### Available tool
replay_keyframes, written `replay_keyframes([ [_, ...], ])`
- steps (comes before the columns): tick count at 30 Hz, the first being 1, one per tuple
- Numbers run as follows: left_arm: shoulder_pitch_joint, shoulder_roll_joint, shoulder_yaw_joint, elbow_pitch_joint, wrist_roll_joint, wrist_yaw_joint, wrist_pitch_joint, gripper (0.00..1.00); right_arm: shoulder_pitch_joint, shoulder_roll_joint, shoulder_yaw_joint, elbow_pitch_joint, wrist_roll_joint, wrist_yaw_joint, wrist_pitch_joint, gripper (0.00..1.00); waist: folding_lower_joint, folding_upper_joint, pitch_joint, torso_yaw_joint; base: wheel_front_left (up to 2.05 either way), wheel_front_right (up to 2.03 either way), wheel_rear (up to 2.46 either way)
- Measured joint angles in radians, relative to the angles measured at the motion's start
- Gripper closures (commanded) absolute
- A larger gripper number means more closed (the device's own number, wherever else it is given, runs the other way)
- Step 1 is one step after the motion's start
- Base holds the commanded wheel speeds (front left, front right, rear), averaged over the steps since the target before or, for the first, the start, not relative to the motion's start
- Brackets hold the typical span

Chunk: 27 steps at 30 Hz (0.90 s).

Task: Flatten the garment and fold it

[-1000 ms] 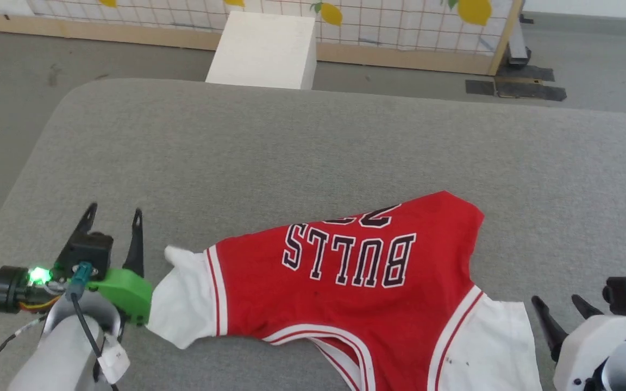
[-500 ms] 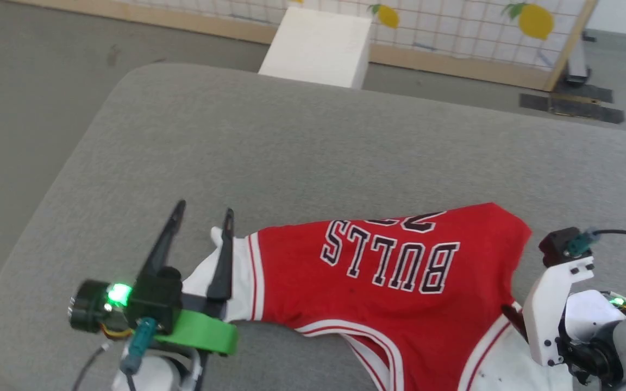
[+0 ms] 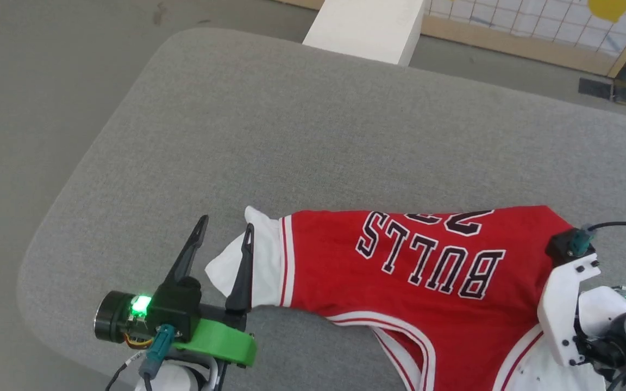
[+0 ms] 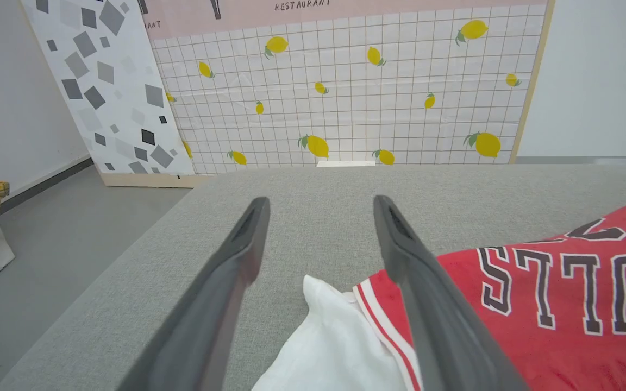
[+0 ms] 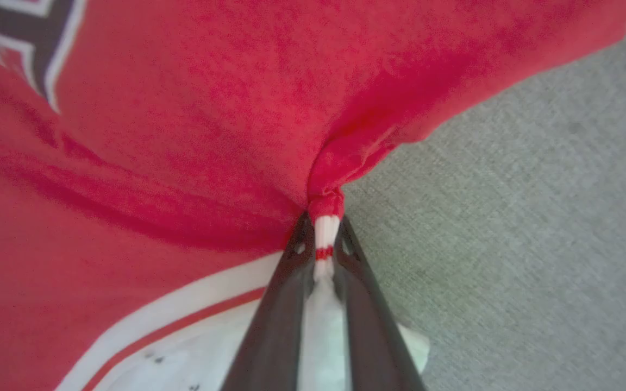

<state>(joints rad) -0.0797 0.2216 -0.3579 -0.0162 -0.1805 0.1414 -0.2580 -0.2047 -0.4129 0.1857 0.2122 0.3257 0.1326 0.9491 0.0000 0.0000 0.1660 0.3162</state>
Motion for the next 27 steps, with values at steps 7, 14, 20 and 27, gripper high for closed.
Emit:
replay_keyframes([
  [7, 0.001, -0.021, 0.032, 0.014, 0.03, -0.041, 0.0, 0.0, -0.024, -0.155, 0.002, 0.02, -0.073, 0.001, -0.123, 1.0, 0.0, 0.0, -0.005, -0.031, 0.0, 0.0, 0.0],
  [14, 0.0, -0.049, 0.05, 0.025, 0.045, -0.078, 0.0, 0.0, -0.115, -0.247, -0.011, 0.073, -0.083, 0.0, -0.167, 1.0, 0.0, 0.0, -0.011, -0.069, 0.0, 0.0, 0.0],
  [20, -0.001, -0.075, 0.063, 0.053, 0.05, -0.108, 0.0, 0.0, -0.141, -0.193, -0.017, 0.156, -0.053, 0.0, -0.256, 0.0, 0.0, 0.0, -0.001, -0.086, 0.0, 0.0, 0.0],
  [27, 0.043, -0.092, 0.081, 0.13, -0.001, -0.17, 0.003, 0.0, -0.098, -0.101, -0.111, 0.162, -0.058, 0.0, -0.504, 0.0, 0.0, 0.0, -0.046, -0.099, 0.0, 0.0, 0.0],
])
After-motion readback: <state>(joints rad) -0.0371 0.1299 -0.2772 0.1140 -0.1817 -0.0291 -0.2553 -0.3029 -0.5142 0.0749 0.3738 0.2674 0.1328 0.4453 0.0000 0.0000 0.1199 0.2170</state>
